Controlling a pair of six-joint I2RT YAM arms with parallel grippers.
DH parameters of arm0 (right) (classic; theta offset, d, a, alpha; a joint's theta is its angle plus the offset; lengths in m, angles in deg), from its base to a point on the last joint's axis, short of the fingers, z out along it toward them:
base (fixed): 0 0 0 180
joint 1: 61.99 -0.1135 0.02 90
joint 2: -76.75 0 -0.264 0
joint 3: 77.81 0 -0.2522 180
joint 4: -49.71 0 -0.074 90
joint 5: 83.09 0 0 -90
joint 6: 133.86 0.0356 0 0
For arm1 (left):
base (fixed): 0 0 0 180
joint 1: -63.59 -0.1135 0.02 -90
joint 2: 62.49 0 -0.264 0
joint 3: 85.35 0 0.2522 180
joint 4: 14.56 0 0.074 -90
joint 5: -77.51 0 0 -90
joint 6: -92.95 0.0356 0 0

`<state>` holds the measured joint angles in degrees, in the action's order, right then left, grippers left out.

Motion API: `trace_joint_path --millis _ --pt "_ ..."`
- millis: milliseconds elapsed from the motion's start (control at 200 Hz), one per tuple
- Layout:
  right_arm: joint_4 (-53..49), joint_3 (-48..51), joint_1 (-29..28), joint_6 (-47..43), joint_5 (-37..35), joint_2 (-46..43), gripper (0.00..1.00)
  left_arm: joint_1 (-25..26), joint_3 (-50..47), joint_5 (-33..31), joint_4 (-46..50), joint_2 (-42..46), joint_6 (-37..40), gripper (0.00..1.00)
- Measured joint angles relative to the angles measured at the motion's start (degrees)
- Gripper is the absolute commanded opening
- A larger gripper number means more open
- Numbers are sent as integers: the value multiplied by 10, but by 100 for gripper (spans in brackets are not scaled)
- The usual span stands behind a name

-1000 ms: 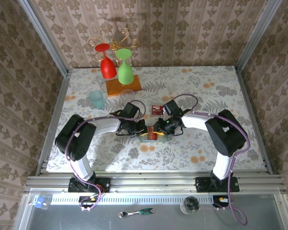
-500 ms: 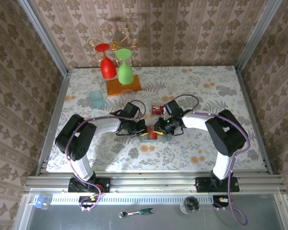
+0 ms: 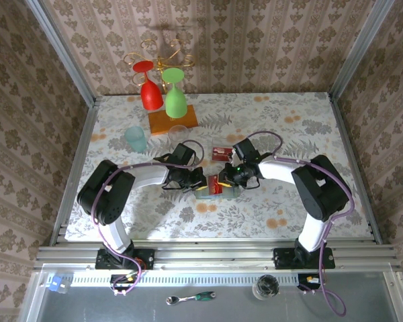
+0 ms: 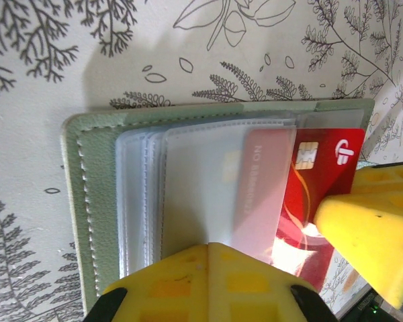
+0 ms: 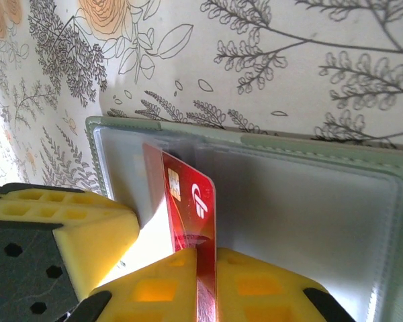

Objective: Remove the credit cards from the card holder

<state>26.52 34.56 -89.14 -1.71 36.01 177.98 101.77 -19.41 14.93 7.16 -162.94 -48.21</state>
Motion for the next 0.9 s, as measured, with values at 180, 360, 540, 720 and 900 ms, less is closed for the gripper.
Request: trace_joint_path --millis 180,360,540,720,900 --pt "-22 1 9 -15 -4 -21 9 0 0 0 0 0 0 0" --pt "-32 2 13 -28 -8 -38 7 0 0 0 0 0 0 0" --pt "-54 1 14 -40 -17 -42 7 0 1 1 -2 0 0 0" --pt "-89 -14 18 -67 -28 -53 4 0 1 5 -7 0 0 1" --pt "-124 -44 22 -122 -46 -63 4 -1 1 5 -9 2 0 1"
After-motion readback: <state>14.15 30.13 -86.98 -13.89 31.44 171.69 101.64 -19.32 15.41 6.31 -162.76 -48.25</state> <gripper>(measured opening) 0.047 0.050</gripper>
